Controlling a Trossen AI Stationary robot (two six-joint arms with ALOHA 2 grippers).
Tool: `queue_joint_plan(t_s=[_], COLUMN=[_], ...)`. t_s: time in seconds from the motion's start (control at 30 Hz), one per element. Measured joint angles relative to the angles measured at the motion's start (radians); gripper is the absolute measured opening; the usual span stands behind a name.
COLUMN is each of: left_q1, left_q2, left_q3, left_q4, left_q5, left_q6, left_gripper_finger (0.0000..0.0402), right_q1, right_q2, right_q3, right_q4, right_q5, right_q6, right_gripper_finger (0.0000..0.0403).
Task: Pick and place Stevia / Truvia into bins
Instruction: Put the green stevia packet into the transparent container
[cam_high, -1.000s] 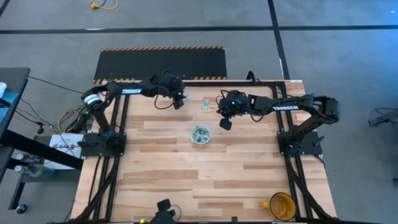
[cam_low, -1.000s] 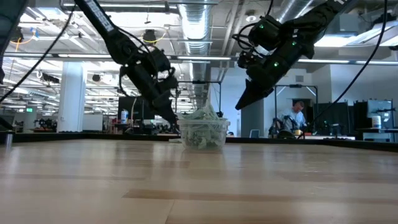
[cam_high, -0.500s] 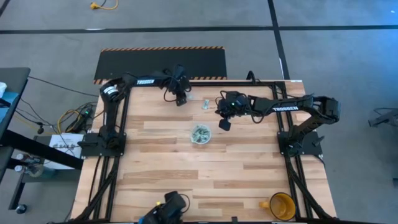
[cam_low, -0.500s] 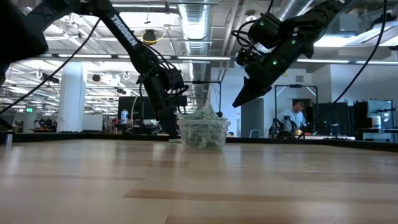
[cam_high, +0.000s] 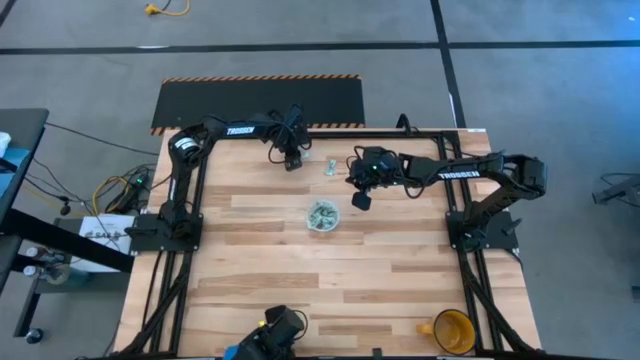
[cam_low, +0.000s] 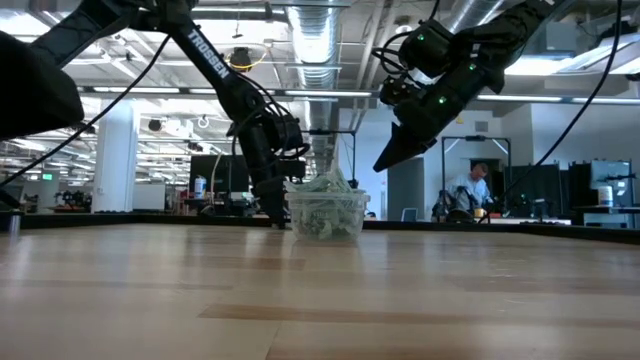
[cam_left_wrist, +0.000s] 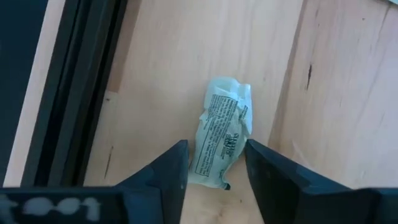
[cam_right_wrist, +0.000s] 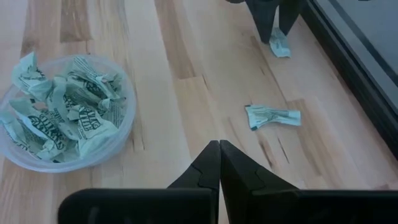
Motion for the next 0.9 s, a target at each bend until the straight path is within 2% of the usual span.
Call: queue_joint_plan(t_s=[0.1,0.3,0.47,0.6,0.8,0.9], left_q1=[-0.007,-0.019,-0.020,-0.039,-0.129,-0.206], left_q2=[0.000,-0.008,-0.047,-0.119,-0.248,-0.284], left_q3=[0.001,0.004,0.019,0.022,0.022,0.022], left_q4=[-0.006,-0.017,-0.035,-0.084,-0.156,-0.162], left_q5=[-0.004,-0.030,-0.047,-0.021,0.154,0.206], left_q6=[0.000,0.002,-0.036,-0.087,-0.115,-0.121], left_gripper_finger=[0.0113,0.0012,0.0004,0.0002,0.0001,0.0001], right_q1=[0.000,0.000,0.000,0.000,-0.002,-0.002], right_q2=[0.000,0.000,0.000,0.000,0.000,0.000], right_q3=[0.000,0.000,0.000,0.000,0.000,0.000], right_q4=[0.000,0.000,-0.005,-0.012,-0.053,-0.085], right_q5=[0.000,0.000,0.000,0.000,0.005,0.023], right_q6=[0.000,0.000,-0.001,-0.008,-0.031,-0.034], right_gripper_finger=[0.0000,0.0000,0.0000,0.0000,0.0000,0.0000])
